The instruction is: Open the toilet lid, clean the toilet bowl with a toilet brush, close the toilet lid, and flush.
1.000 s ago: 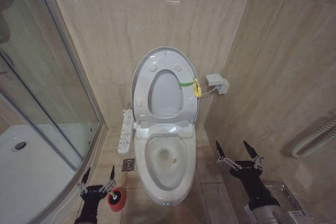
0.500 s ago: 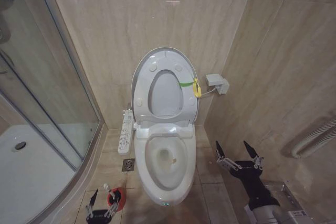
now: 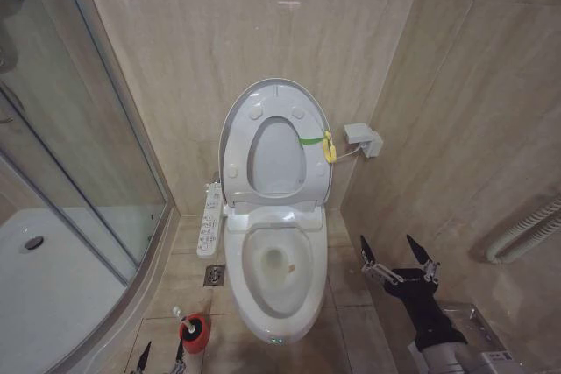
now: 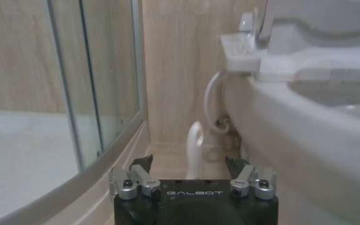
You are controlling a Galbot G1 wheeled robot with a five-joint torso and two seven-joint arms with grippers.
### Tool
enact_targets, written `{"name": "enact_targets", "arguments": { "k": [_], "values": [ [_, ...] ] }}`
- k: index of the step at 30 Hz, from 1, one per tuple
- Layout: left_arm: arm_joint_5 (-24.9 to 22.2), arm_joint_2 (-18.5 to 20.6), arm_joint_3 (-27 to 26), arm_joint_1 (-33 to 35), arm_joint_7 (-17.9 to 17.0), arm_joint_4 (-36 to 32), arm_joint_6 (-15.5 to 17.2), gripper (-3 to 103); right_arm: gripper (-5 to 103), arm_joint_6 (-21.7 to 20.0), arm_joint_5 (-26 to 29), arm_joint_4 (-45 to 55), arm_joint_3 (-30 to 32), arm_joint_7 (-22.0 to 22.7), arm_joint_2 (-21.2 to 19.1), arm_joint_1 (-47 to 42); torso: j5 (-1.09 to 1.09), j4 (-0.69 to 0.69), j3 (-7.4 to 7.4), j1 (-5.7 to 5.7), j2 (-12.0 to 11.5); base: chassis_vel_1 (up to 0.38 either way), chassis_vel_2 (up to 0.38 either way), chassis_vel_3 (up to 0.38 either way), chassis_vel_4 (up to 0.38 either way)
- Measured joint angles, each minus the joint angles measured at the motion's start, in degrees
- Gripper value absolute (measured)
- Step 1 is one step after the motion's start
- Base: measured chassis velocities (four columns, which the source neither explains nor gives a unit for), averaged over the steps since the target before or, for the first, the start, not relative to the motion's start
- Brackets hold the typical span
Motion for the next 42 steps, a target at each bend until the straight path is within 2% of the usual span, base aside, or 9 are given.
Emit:
{"name": "enact_targets", "arguments": {
  "k": [8, 9, 19, 29, 30, 37, 38, 42],
  "values": [
    [0.3, 1.6, -0.7, -5.6, 2.6, 7.4, -2.6, 79, 100, 0.0, 0.0, 0.0, 0.0, 0.0, 0.0, 0.0, 0.0, 0.0, 0.0, 0.0, 0.0, 0.0, 0.0, 0.0, 0.0],
    [0.3, 2.1, -0.8, -6.6, 3.2, 8.7, -3.0, 85, 100, 0.0, 0.0, 0.0, 0.0, 0.0, 0.0, 0.0, 0.0, 0.0, 0.0, 0.0, 0.0, 0.0, 0.0, 0.0, 0.0],
    [-0.9, 4.8, -0.3, -15.3, 7.3, 16.3, -6.1, 89, 100, 0.0, 0.0, 0.0, 0.0, 0.0, 0.0, 0.0, 0.01, 0.0, 0.0, 0.0, 0.0, 0.0, 0.0, 0.0, 0.0],
    [-1.7, 6.4, 0.9, -20.5, 9.5, 23.7, -6.3, 88, 100, 0.0, 0.0, 0.0, 0.0, 0.0, 0.0, 0.0, 0.0, 0.01, 0.0, 0.0, 0.0, 0.0, 0.0, 0.0, 0.0],
    [-1.8, 6.5, 0.9, -20.9, 9.6, 24.4, -6.3, 80, 100, 0.0, 0.0, 0.0, 0.0, 0.0, 0.0, 0.0, 0.0, 0.01, 0.0, 0.0, 0.0, 0.0, 0.0, 0.0, 0.0],
    [-1.8, 6.7, 1.1, -21.7, 10.5, 25.7, -6.6, 80, 100, 0.0, 0.0, 0.0, 0.0, 0.0, 0.0, 0.0, 0.01, 0.01, 0.0, 0.0, 0.0, 0.0, 0.0, 0.0, 0.0],
    [-1.7, 6.8, 1.1, -21.8, 11.0, 25.7, -6.7, 53, 100, 0.0, 0.0, 0.0, 0.0, 0.0, 0.0, 0.0, 0.01, 0.0, 0.0, 0.0, 0.0, 0.0, 0.0, 0.0, 0.0],
    [-1.2, 7.2, 1.1, -21.9, 12.4, 25.7, -7.1, 53, 100, 0.0, 0.0, 0.0, 0.0, 0.0, 0.0, 0.0, 0.01, 0.01, 0.0, 0.0, 0.0, 0.0, 0.0, 0.0, 0.0]
  ]
}}
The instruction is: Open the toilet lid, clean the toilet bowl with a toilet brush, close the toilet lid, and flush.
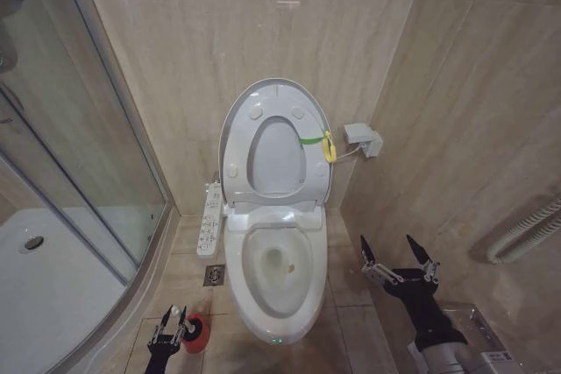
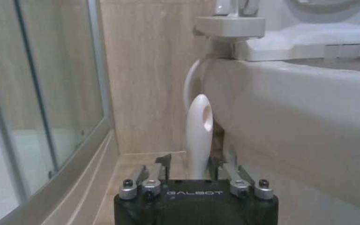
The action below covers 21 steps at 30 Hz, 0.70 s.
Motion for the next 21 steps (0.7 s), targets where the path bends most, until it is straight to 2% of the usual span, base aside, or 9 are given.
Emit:
{"name": "enact_targets", "arguments": {
  "k": [3, 4, 9, 10, 12, 18, 21],
  "values": [
    [0.2, 0.4, -0.1, -0.3, 1.8, 0.3, -0.6, 53, 100, 0.0, 0.0, 0.0, 0.0, 0.0, 0.0, 0.0, 0.0, -0.01, 0.0, 0.0, 0.0, 0.0, 0.0, 0.0, 0.0],
    [0.3, 0.6, -0.1, -0.3, 2.5, 0.4, -0.7, 26, 100, 0.0, 0.0, 0.0, 0.0, 0.0, 0.0, 0.0, 0.0, -0.01, 0.0, 0.0, 0.0, 0.0, 0.0, 0.0, 0.0],
    [-0.3, 1.1, -0.3, -0.5, 4.0, 0.8, -1.3, 26, 100, 0.0, 0.0, 0.0, 0.0, 0.0, 0.0, 0.0, 0.0, -0.01, 0.0, 0.0, 0.0, 0.0, 0.0, 0.0, 0.0],
    [-0.7, 1.1, -0.4, -0.4, 4.2, 0.9, -1.5, 19, 100, 0.0, 0.0, 0.0, 0.0, 0.0, 0.0, 0.0, 0.0, -0.01, 0.0, 0.0, 0.0, 0.0, 0.0, 0.0, 0.0],
    [-0.9, 1.2, -0.6, -0.3, 4.3, 0.9, -1.7, 19, 100, 0.0, 0.0, 0.0, 0.0, 0.0, 0.0, 0.0, 0.0, -0.01, 0.0, 0.0, 0.0, 0.0, 0.0, 0.0, 0.0],
    [-2.3, 1.1, -1.1, 0.8, 4.1, 0.4, -2.9, 19, 100, 0.0, 0.0, 0.0, 0.0, 0.0, 0.0, 0.0, 0.0, 0.0, 0.0, 0.0, 0.0, 0.0, 0.0, 0.0, 0.0],
    [-3.1, 1.0, -1.4, 2.3, 2.9, -2.6, -3.0, 19, 100, 0.0, 0.0, 0.0, 0.0, 0.0, 0.0, 0.0, 0.0, 0.0, 0.0, 0.0, 0.0, 0.0, 0.0, 0.0, 0.0]
  ]
}}
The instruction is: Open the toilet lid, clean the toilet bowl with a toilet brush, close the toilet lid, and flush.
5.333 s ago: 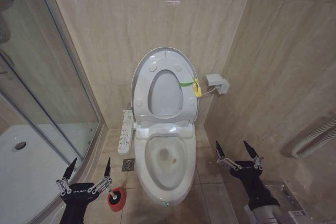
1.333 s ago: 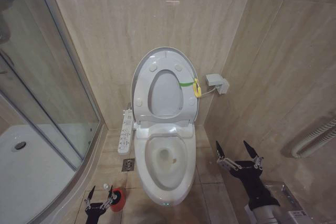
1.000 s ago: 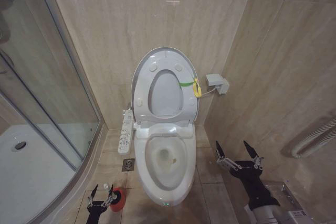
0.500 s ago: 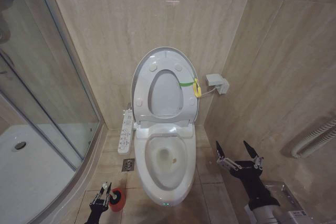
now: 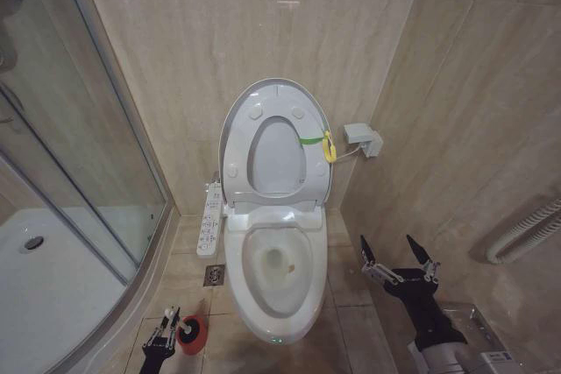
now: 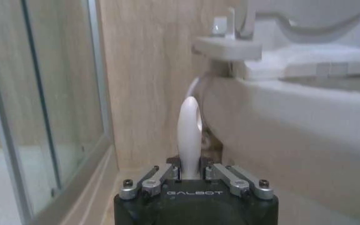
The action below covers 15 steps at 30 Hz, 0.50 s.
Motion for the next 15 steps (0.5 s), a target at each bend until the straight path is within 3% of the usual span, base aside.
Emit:
{"name": "enact_targets", "arguments": {
  "k": [15],
  "values": [
    [-0.6, -1.2, -1.3, 7.6, -2.9, -15.2, 1.7, 19, 100, 0.0, 0.0, 0.0, 0.0, 0.0, 0.0, 0.0, 0.0, 0.0, 0.0, 0.0, 0.0, 0.0, 0.0, 0.0, 0.0]
  ]
}}
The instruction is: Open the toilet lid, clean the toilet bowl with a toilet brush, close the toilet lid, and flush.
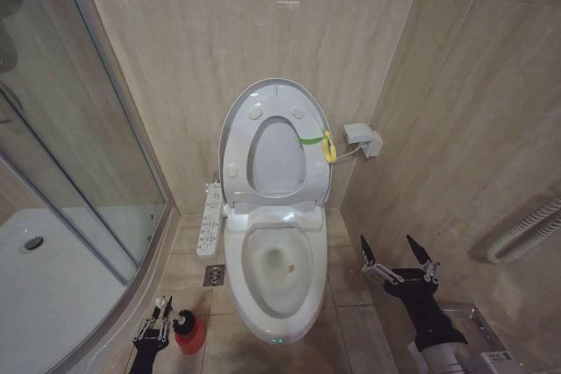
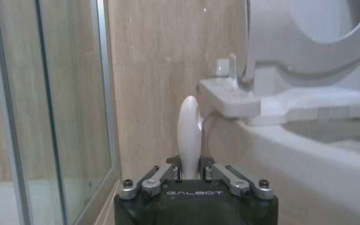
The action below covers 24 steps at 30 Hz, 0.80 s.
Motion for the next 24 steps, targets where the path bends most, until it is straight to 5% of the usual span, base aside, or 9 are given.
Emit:
{"name": "enact_targets", "arguments": {
  "k": [16, 24],
  "values": [
    [2.0, -3.1, 1.1, 17.8, -1.1, -33.6, 4.9, 19, 100, 0.0, 0.0, 0.0, 0.0, 0.0, 0.0, 0.0, 0.01, -0.01, 0.0, -0.01, 0.0, 0.0, 0.0, 0.0, 0.0],
    [1.1, -2.3, 2.0, 19.5, 6.4, -43.2, 8.8, 19, 100, 0.0, 0.0, 0.0, 0.0, 0.0, 0.0, 0.0, 0.0, 0.0, 0.0, -0.01, 0.0, 0.0, 0.0, 0.0, 0.0]
  ]
}}
